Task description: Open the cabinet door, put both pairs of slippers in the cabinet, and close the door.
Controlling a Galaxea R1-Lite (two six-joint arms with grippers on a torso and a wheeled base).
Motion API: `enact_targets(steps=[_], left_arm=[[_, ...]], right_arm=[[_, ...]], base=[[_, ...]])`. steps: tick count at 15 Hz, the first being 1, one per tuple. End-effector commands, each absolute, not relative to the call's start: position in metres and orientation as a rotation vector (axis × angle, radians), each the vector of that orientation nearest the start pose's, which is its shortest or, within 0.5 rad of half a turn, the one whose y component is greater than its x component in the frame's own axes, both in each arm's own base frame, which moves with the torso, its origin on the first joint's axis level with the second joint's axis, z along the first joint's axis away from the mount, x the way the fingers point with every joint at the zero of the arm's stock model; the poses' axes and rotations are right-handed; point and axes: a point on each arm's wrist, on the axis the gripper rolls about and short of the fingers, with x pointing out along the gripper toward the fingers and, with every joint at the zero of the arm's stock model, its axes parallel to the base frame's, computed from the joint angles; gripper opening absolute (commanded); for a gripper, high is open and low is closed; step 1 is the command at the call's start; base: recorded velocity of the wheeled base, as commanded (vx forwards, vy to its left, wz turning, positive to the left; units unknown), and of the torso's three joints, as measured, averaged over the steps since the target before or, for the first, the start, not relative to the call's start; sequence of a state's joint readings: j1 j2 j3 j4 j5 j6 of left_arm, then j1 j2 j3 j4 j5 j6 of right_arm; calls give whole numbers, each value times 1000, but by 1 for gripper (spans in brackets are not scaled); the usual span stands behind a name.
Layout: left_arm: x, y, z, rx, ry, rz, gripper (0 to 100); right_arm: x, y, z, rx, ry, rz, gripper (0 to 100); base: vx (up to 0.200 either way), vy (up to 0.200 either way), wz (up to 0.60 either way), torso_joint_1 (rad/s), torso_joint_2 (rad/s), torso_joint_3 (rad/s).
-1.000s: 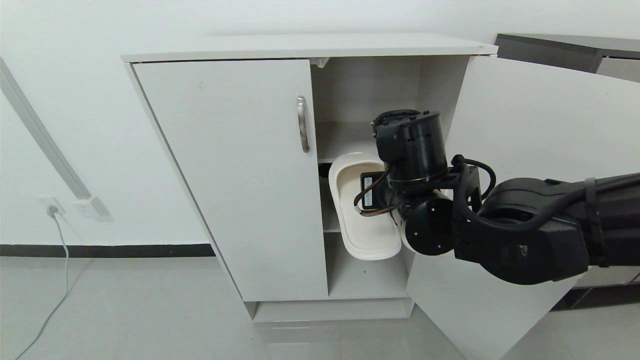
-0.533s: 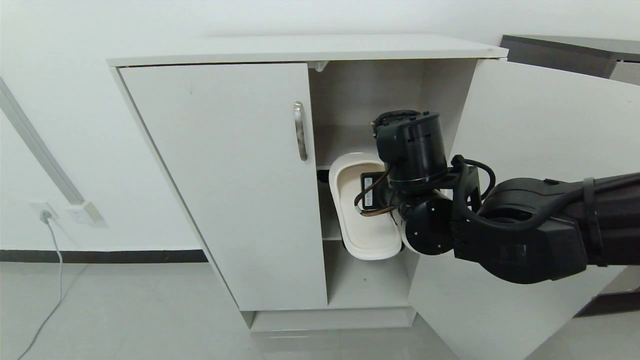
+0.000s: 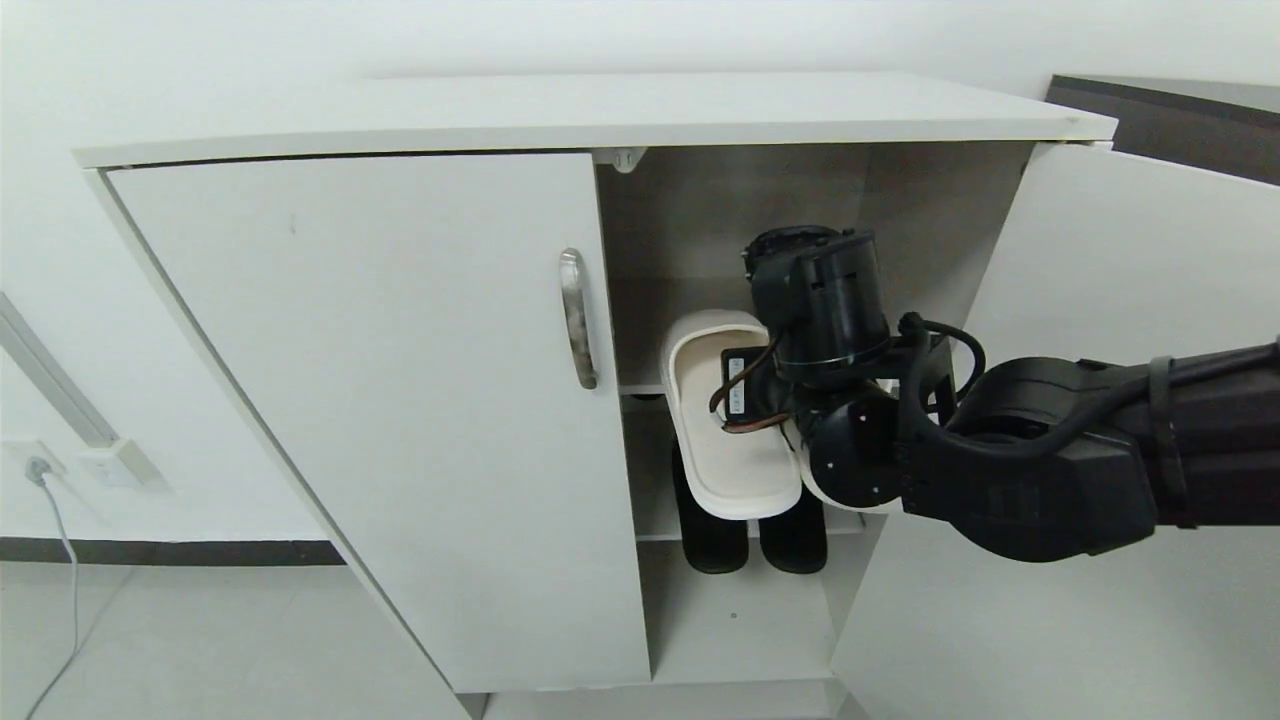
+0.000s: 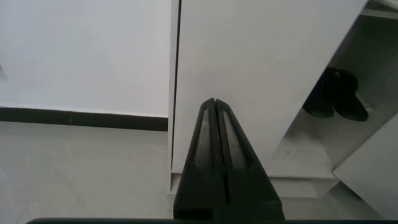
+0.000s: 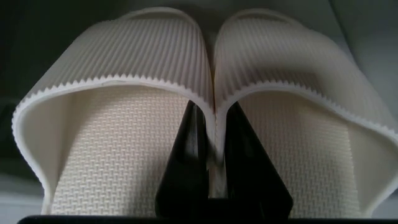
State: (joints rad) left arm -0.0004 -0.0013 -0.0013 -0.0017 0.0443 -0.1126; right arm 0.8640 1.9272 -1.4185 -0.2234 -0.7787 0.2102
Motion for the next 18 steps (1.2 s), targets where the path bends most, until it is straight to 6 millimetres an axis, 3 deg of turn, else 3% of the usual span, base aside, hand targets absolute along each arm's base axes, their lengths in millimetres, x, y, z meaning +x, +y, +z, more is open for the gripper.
enact_targets(steps=[1,4,9,18], left_arm=[[-23,1,76,-114,-7,44,0],[-23,1,76,-114,-7,44,0],[-23,1,76,-114,-7,44,0],[-23,1,76,-114,-7,44,0]], right_arm=[[270,283,231,-1,209,62,0],[279,282,232,11,211,83,0],[312,285,221,19,212,40,0],[343,285,235,31,199,18,0]], base=[[0,0,0,0,0,0],[0,0,0,0,0,0],[0,0,0,0,0,0],[0,0,0,0,0,0]])
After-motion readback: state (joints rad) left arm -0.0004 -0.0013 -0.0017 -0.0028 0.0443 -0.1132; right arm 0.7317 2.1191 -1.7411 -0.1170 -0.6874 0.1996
